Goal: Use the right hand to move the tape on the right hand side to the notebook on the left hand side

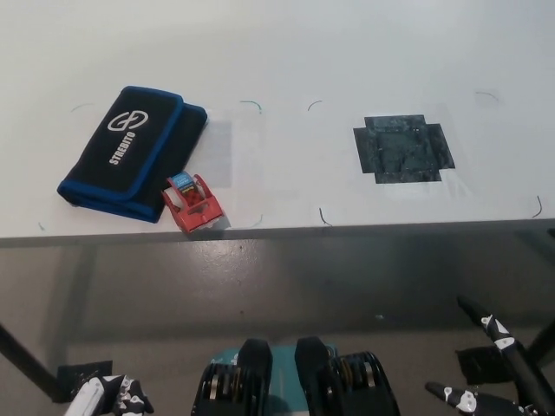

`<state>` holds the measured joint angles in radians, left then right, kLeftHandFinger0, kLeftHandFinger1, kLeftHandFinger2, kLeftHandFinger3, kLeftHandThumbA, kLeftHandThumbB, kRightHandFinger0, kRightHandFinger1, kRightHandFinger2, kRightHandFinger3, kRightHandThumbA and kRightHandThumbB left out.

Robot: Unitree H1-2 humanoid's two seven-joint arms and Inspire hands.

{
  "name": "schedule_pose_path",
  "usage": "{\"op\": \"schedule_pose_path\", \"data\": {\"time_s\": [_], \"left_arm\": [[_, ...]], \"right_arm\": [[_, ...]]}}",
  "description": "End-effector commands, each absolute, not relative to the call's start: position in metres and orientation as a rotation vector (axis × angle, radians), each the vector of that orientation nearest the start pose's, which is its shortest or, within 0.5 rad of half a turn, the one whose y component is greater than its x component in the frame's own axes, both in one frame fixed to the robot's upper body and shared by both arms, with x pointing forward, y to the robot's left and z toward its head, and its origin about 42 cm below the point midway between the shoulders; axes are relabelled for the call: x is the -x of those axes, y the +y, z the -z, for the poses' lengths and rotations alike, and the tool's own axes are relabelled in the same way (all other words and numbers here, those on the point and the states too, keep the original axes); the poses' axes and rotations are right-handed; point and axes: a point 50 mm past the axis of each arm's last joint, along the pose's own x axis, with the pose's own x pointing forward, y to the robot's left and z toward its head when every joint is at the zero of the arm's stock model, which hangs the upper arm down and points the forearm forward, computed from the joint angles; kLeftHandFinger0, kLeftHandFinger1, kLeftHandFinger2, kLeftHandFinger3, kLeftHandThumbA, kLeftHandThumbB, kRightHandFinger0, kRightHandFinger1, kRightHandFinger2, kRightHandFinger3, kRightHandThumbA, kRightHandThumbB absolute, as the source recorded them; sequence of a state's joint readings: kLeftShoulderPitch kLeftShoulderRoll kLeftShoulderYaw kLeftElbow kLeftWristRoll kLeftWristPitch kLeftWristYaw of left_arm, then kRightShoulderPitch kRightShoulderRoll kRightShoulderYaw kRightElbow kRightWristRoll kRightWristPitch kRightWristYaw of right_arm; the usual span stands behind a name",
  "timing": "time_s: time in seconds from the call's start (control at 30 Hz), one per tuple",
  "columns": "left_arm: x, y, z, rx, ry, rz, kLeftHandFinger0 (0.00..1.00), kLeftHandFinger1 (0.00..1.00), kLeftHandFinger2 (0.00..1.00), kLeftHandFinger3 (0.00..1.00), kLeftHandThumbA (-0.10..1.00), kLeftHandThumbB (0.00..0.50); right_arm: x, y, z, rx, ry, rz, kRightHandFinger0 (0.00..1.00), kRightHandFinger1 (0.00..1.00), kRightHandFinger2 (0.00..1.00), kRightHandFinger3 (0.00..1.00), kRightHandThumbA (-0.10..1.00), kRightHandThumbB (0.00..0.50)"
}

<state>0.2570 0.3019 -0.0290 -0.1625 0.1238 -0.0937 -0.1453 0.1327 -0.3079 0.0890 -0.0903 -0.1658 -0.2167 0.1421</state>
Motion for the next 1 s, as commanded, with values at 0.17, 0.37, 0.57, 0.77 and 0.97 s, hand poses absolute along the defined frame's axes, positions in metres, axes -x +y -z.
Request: {"op": "schedule_pose_path", "data": {"time_s": [0.17, 0.37, 0.57, 0.77, 0.97], "left_arm": [[-0.1921, 0.3015, -0.1000, -0.444, 0.001, 0.214, 0.25, 0.20, 0.25, 0.40, 0.21, 0.022], [-0.1938, 0.3011, -0.0990, -0.438, 0.007, 0.216, 0.25, 0.21, 0.25, 0.40, 0.20, 0.030], [-0.1952, 0.3011, -0.0996, -0.434, 0.008, 0.216, 0.25, 0.21, 0.26, 0.40, 0.19, 0.026], [-0.1955, 0.3008, -0.1005, -0.436, 0.002, 0.215, 0.26, 0.21, 0.25, 0.40, 0.20, 0.027], [-0.1975, 0.3004, -0.1018, -0.442, 0.001, 0.214, 0.26, 0.21, 0.25, 0.40, 0.20, 0.032]], "right_arm": [[-0.2347, -0.2750, -0.1075, 0.484, -0.191, -0.287, 1.00, 1.00, 1.00, 1.00, 1.00, 0.271], [-0.2360, -0.2759, -0.1080, 0.479, -0.195, -0.292, 1.00, 1.00, 1.00, 1.00, 1.00, 0.264], [-0.2376, -0.2763, -0.1089, 0.517, -0.202, -0.283, 1.00, 1.00, 1.00, 1.00, 1.00, 0.259], [-0.2415, -0.2767, -0.1126, 0.553, -0.209, -0.289, 1.00, 1.00, 1.00, 1.00, 1.00, 0.287], [-0.2441, -0.2780, -0.1119, 0.581, -0.223, -0.292, 1.00, 1.00, 1.00, 1.00, 1.00, 0.256]]}}
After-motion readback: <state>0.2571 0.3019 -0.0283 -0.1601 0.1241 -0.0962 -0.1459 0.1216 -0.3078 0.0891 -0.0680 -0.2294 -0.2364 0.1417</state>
